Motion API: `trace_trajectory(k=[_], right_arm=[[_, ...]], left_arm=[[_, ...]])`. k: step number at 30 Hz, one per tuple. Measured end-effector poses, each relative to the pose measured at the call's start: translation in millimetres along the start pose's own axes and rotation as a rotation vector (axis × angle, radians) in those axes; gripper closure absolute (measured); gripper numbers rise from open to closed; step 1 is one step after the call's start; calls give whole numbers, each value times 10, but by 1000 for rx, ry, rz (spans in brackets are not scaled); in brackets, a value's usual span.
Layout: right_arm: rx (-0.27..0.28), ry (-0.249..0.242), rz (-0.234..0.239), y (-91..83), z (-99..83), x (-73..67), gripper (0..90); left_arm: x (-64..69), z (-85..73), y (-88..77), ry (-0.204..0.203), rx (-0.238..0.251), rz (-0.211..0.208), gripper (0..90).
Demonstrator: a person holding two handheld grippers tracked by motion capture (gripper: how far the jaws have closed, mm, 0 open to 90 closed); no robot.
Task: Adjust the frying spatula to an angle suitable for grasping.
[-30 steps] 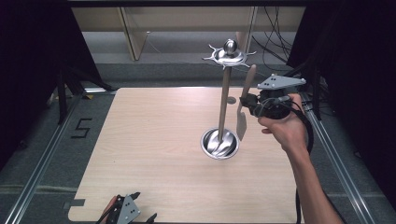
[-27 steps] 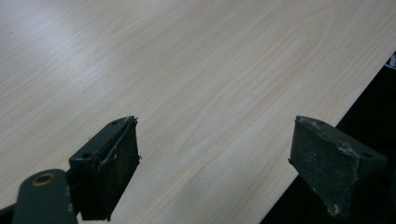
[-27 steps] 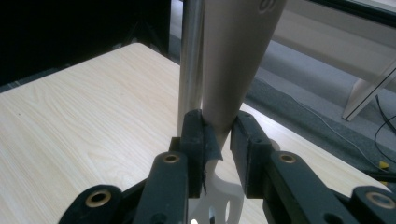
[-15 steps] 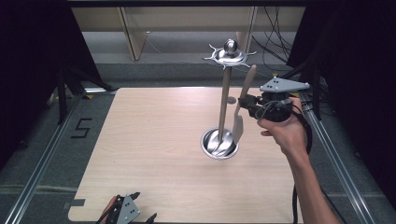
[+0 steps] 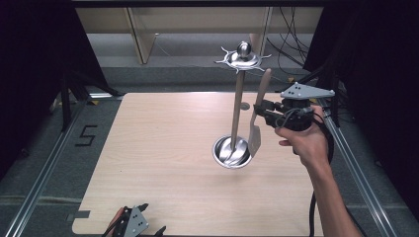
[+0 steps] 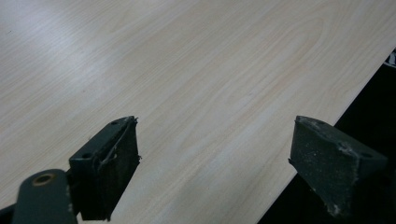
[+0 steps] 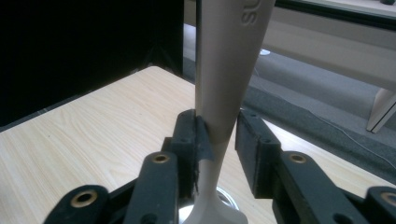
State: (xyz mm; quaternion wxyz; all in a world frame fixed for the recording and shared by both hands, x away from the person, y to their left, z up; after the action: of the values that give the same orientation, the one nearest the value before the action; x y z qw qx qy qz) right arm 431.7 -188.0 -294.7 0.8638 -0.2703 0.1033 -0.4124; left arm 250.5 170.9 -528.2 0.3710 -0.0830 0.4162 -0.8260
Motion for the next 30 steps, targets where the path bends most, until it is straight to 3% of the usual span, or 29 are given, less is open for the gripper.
trace_trajectory(k=[6, 11, 15, 17, 21, 24, 26, 29, 30], right_arm=[[10, 35, 7, -2, -15, -2, 623], [1, 71, 26, -35, -56, -5, 490], [16, 77, 30, -70, -99, 5, 433], [9, 64, 48, -80, -132, -6, 403], [10, 61, 49, -96, -209, -5, 381], [15, 66, 41, -108, -285, 20, 376], [15, 100, 53, -117, -352, 32, 373], [14, 90, 41, -125, -437, 83, 370], [18, 110, 45, -129, -460, 77, 370]], left_arm=[[-8, -4, -3, 13, -8, 0, 148], [-5, 0, -3, 5, -2, 1, 148], [7, 10, 8, -13, 13, -2, 148], [0, 1, -1, 1, -2, 0, 148], [-6, 4, 14, 1, 12, 21, 148], [3, 3, 1, -5, 0, -1, 148], [1, 4, 2, -2, 1, 1, 148], [-1, 8, 15, -5, 14, 19, 148], [-6, 6, 14, -1, 10, 22, 148]])
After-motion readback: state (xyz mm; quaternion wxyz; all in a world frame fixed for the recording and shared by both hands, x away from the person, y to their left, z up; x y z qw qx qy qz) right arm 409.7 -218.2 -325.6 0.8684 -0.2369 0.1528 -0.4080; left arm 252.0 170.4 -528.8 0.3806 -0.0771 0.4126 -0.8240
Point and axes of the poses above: each handheld gripper's, and its own axes: y roughly forward along the jaws, z roughly out of its top, x roughly to its right, the point moved 5 cm from there along y, roughly forward along the jaws, and after that the axes turned 10 degrees about -x, right-handed, at the moved point
